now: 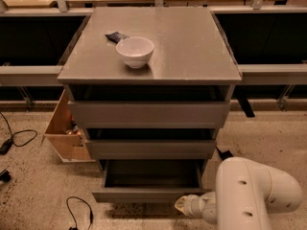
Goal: Close bottom drawer
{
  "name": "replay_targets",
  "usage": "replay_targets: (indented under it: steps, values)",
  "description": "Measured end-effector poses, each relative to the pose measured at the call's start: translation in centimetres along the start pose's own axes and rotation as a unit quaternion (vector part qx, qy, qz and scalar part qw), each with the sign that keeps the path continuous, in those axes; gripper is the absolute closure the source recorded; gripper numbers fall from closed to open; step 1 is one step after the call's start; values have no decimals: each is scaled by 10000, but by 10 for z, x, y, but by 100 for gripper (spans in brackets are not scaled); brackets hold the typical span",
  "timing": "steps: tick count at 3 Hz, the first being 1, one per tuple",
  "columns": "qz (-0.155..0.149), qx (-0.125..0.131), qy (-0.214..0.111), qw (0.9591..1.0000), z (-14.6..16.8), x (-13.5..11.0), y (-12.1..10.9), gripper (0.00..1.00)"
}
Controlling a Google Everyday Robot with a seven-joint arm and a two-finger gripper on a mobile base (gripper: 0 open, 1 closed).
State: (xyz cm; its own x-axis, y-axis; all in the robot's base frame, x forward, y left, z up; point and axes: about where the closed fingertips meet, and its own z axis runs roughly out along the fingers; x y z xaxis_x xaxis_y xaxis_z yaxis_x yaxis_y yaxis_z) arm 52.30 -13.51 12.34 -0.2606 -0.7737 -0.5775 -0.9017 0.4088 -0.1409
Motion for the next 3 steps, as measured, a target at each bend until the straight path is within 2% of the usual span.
replay_targets:
  steps: [1, 2, 3]
  values:
    - [-200, 26, -130, 9997, 7, 0, -26, 100]
    - [-108, 82, -198, 9997, 4, 8, -57, 100]
    - [-110, 122, -251, 9996, 1, 13, -72, 100]
